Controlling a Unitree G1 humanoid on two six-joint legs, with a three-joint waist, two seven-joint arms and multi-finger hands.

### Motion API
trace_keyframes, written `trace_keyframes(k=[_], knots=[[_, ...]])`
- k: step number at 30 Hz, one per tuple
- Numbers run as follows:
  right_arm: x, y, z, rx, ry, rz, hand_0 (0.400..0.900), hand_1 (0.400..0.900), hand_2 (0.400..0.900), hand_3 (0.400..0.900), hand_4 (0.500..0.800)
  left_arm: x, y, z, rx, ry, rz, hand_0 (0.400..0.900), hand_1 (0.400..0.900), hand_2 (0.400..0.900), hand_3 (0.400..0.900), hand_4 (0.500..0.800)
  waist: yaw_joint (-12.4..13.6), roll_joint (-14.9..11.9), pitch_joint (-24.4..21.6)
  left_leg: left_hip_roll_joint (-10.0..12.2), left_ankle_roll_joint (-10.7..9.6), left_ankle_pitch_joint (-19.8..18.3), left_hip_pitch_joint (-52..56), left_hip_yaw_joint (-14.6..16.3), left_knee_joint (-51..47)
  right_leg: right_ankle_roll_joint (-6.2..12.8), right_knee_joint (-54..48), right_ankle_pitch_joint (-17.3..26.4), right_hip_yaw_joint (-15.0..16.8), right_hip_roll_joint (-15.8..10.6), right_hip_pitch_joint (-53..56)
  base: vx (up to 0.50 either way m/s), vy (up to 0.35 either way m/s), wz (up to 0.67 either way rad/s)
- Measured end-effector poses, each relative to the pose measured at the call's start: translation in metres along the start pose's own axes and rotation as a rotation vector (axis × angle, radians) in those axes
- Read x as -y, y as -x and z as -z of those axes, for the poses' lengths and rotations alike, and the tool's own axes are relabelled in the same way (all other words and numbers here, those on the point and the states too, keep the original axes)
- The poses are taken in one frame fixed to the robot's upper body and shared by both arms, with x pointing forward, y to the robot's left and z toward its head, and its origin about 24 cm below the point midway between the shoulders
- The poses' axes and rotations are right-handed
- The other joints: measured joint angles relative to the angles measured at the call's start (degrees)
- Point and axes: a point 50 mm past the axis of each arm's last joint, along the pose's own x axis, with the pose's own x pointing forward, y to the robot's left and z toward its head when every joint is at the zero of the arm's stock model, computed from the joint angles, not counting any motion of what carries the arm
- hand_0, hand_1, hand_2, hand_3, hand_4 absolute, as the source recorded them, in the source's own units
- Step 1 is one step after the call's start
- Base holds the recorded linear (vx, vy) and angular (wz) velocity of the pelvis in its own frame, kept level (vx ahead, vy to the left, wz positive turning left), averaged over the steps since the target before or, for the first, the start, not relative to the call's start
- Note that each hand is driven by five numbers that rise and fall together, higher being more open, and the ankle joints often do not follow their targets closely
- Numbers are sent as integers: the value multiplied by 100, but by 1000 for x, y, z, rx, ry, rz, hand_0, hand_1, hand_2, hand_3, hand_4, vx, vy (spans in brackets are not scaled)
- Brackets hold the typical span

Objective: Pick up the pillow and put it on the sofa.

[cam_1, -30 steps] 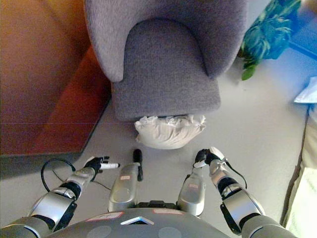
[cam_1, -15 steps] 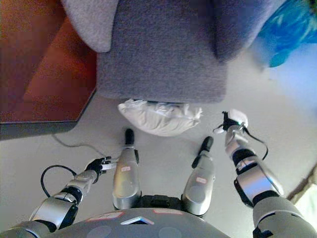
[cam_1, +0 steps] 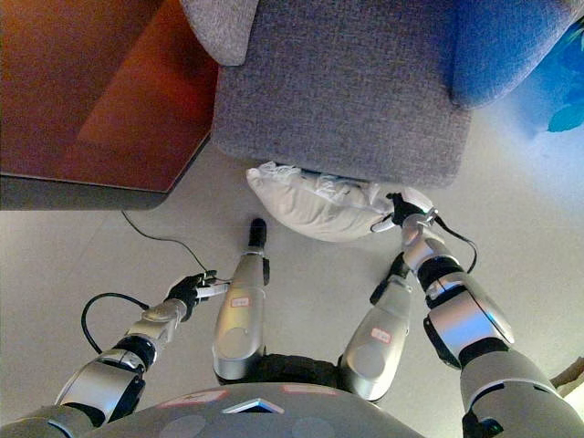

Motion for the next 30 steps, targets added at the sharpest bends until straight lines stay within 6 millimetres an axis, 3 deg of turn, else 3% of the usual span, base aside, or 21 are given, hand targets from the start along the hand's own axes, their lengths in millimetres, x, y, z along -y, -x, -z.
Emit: trace_keyframes(k=[12,19,25,30], knots=[[5,-2,-13,22,-28,-20,900,900,900,900,800,6,0,-2,22,-16,16,900,900,900,900,800,14,89,46,-8,-2,7,-66,-47,6,-22,252,-127,13,-28,-147,-11,22,6],[37,-4,-26,53,-7,37,900,900,900,900,800,17,-1,-10,62,16,27,900,900,900,900,800,42,298,149,-80,22,145,-423,-102,-20,-4,438,-184,131,-64,-602,-48,60,10],[80,-1,-47,98,9,63,900,900,900,900,800,21,-1,-20,107,96,30,900,900,900,900,800,212,384,199,-192,2,294,-1114,-225,60,-22,652,-176,186,-132,-1303,-66,95,9],[95,1,-54,104,21,75,900,900,900,900,800,20,0,-19,124,125,26,900,900,900,900,800,177,377,193,-268,13,302,-1468,-263,171,7,749,-196,298,-178,-1650,-55,104,4]])
